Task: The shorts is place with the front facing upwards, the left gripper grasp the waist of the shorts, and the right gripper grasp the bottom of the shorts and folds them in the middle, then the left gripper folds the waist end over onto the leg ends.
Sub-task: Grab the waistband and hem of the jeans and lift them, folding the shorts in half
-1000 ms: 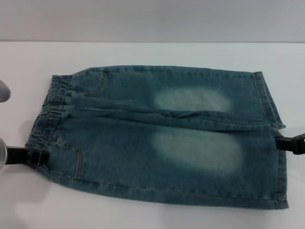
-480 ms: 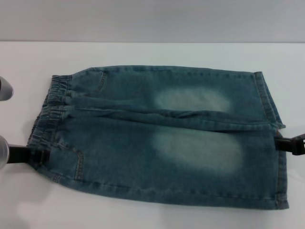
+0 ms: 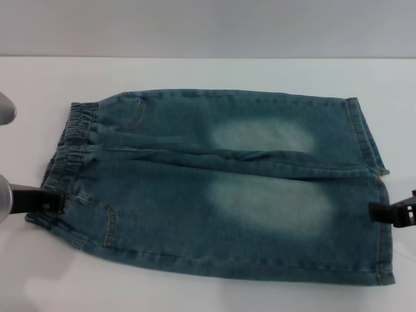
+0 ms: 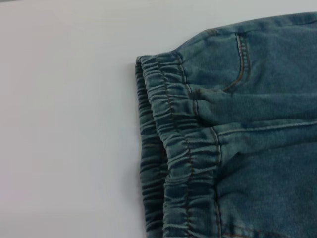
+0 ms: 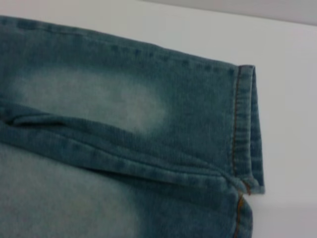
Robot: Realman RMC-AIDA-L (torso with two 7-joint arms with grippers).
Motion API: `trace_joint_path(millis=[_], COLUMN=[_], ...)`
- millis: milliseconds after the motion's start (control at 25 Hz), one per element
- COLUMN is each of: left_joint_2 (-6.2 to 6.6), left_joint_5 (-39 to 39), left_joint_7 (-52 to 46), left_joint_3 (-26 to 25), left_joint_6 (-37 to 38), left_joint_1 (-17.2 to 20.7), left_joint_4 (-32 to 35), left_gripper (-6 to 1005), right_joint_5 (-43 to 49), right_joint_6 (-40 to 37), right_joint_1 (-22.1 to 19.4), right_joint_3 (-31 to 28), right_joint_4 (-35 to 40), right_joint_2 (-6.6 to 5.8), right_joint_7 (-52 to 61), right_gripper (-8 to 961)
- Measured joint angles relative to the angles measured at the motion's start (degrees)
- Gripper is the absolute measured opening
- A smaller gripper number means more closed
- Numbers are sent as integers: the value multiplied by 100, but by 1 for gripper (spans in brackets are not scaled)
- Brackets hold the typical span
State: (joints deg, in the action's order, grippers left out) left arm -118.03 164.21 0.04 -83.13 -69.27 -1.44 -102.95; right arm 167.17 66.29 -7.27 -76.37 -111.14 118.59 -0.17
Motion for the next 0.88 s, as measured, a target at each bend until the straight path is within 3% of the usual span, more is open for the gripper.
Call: trace_joint_path(millis=[160,400,760,880], left_joint_2=[-4,-9,7,8], left_joint_5=[0,19,124,123], left_joint_7=[-2,-4,-136,-129], left_joint_3=[4,-13,-7,-24], left_joint_6=[-3,-3,150,135], left_joint_1=[-16,-12,-54,-115], left_joint_4=[38,73,148,256], left_gripper=[75,-2,46,134], right_joint_5=[0,0,0,0], right_joint_6=[0,0,-2,-2], right_joint_1=[-2,32,50,54], right_joint_3=[48,67,105,105], right_joint_4=[31,32,32,32], right_joint_2=[-3,-4,-3,-3], right_joint_7=[0,0,0,0], right_gripper=[777,778,778,778])
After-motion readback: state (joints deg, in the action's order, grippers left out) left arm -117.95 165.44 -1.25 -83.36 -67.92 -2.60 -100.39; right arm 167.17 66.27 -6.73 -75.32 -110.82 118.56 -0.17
